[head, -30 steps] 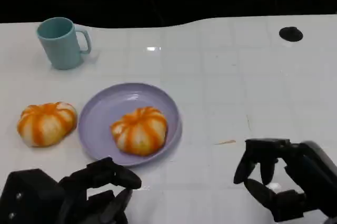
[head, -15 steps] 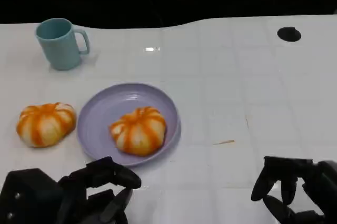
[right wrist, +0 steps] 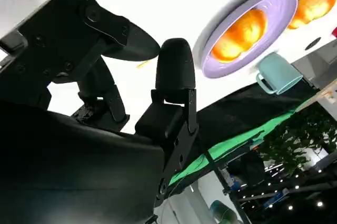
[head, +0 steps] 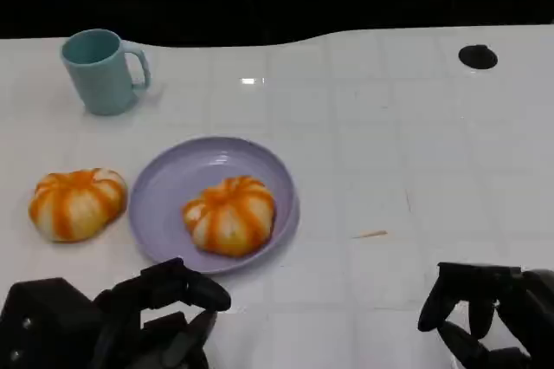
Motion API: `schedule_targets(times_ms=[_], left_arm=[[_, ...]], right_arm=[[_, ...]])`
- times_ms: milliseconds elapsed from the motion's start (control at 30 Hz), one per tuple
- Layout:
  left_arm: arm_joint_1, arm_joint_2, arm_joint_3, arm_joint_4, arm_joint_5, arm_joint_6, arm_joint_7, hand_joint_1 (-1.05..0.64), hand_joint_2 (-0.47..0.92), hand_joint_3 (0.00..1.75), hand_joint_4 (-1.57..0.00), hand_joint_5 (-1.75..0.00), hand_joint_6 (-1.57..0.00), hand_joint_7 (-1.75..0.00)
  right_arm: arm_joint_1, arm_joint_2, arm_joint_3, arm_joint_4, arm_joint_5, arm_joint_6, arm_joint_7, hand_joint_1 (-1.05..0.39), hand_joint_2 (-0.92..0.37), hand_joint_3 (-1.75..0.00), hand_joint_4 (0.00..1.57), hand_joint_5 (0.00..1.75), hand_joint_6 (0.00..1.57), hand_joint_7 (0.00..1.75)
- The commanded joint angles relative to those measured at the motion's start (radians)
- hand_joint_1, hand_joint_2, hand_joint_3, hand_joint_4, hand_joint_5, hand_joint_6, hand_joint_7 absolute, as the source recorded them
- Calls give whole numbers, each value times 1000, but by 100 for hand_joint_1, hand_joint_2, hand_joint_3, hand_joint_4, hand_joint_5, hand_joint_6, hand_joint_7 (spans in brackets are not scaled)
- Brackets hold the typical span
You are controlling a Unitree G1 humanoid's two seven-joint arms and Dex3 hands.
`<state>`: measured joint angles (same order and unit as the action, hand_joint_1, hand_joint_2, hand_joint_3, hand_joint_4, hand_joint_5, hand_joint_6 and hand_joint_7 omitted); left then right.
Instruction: Grasp the bread from the table and place it into the plate.
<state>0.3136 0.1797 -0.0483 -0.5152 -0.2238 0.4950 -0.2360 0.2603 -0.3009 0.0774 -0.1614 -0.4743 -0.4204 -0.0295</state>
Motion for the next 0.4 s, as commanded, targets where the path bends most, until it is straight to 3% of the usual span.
schedule_targets(times_ms=[33, 400], left_arm=[[-2, 7, 13, 4, -8, 6, -1, -29, 78, 71, -68, -175, -64, -128], [-8, 17, 17, 26, -3, -21, -17, -27, 77, 74, -67, -175, -63, -130]], right_arm=[[-12, 5, 0, 13, 7, -8, -15, -16, -33, -119, 87, 166, 89, 119], [-24, 13, 11, 22, 12, -15, -12, -15, -33, -118, 87, 163, 90, 115]])
